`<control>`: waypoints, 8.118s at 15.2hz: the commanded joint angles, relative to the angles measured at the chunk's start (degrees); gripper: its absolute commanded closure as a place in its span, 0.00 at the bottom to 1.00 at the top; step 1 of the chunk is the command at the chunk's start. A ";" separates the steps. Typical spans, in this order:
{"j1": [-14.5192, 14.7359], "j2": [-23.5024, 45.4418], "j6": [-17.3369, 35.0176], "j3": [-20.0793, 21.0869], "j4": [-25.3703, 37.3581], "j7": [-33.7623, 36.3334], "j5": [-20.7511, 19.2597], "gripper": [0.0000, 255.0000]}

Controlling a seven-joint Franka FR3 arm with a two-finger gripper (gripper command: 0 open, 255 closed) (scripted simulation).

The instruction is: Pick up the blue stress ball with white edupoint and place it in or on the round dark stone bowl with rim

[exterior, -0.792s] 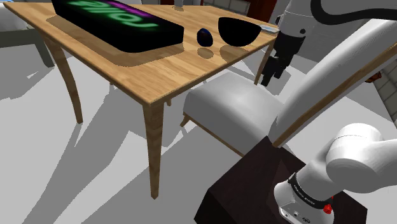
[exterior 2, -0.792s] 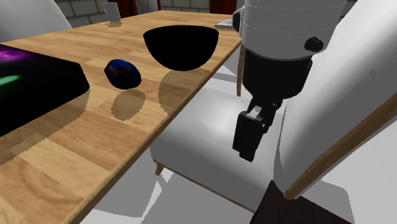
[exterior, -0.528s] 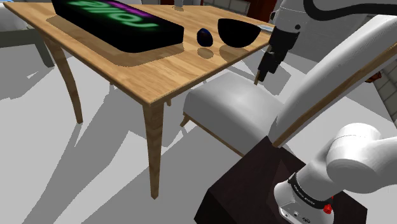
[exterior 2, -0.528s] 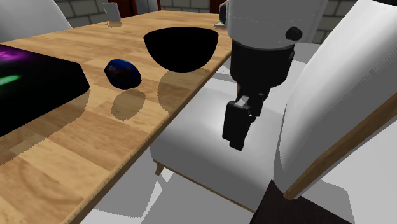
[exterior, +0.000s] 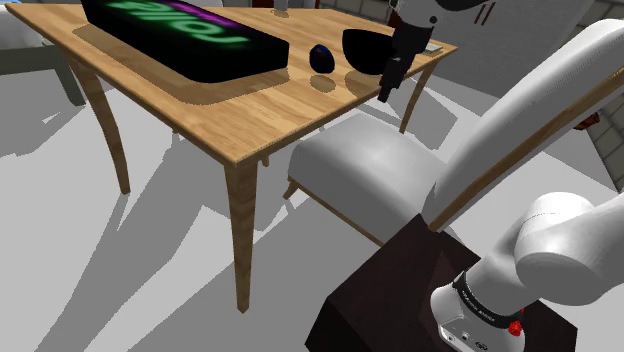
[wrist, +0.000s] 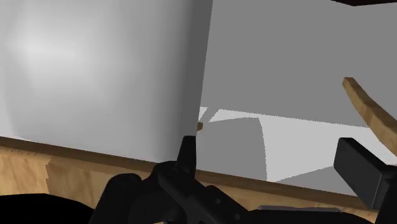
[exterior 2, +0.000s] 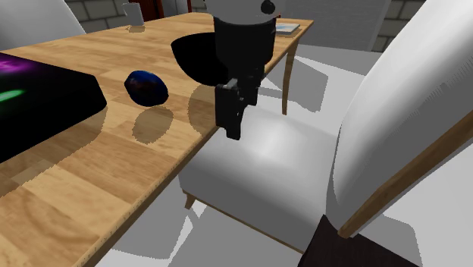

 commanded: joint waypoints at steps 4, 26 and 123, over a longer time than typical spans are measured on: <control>1.87 9.16 2.36 -0.25 9.89 -6.51 -0.21 0.00; 4.43 29.98 8.01 0.76 32.12 -21.41 0.76 0.00; -8.78 30.60 -12.89 -3.81 55.32 -41.29 6.48 0.00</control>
